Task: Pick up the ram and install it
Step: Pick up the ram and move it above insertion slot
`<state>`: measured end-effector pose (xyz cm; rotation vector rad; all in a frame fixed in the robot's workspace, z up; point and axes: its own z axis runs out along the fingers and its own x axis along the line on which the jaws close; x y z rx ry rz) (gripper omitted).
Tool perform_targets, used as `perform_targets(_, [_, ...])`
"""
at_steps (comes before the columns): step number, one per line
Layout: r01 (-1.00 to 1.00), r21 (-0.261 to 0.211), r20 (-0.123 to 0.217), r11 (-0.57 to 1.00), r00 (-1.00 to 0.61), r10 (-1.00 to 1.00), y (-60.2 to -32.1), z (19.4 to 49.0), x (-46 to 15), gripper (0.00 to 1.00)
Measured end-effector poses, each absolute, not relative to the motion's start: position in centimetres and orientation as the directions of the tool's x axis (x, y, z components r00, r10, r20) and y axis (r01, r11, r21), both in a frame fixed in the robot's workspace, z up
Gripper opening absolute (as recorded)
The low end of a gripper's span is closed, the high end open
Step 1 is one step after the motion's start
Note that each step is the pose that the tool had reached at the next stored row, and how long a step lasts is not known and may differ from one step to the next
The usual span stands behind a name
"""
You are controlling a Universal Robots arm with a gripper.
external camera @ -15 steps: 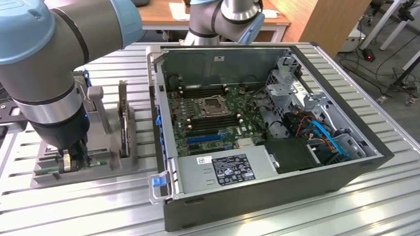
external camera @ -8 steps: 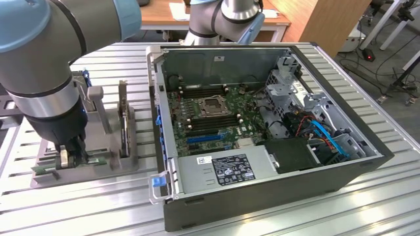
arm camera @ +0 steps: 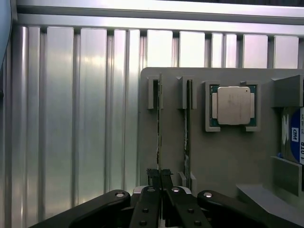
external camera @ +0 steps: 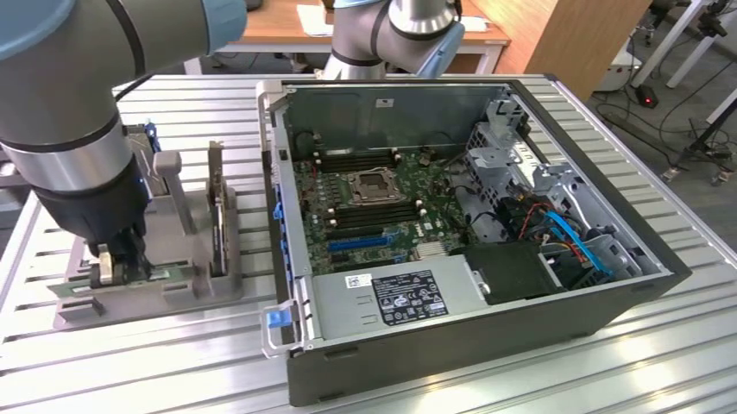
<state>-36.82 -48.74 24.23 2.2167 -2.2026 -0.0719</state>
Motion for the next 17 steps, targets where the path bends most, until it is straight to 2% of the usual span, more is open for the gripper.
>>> perform_targets(17, [-0.999,0.044,-0.021,-0.007,0.006,-1.000,-48.7,28.8,-36.8,0.11])
